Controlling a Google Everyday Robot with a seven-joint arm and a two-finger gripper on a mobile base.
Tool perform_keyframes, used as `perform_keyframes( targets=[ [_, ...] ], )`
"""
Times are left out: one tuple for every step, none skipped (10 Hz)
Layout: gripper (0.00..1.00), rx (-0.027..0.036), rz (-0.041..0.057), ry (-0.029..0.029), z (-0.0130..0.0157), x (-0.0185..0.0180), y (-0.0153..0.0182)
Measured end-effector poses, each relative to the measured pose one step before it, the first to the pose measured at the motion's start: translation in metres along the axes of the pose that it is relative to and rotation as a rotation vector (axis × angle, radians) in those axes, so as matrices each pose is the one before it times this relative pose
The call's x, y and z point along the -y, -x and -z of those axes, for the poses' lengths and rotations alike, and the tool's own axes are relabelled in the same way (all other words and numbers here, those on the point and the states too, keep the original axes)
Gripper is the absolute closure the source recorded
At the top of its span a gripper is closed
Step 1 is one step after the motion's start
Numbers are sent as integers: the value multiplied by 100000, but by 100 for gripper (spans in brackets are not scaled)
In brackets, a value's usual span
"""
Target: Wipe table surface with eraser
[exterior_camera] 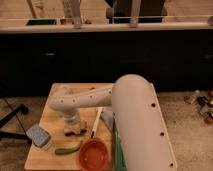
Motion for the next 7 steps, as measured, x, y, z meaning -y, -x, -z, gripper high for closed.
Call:
perform_keyframes(
  targets=[
    [100,-1633,-1633,257,-181,64,-755],
    [100,-2249,-2326,226,-158,216,-810],
    [100,-2050,-2149,-283,-43,382,-575],
    [100,-1387,-1481,-631,-2,390,-328],
    [100,-1479,-1824,-1029,30,523,-298],
    [100,-1698,-2392,-2049,235,824,-250],
    [100,-1013,-1531,-1531,191,585,-81]
  ],
)
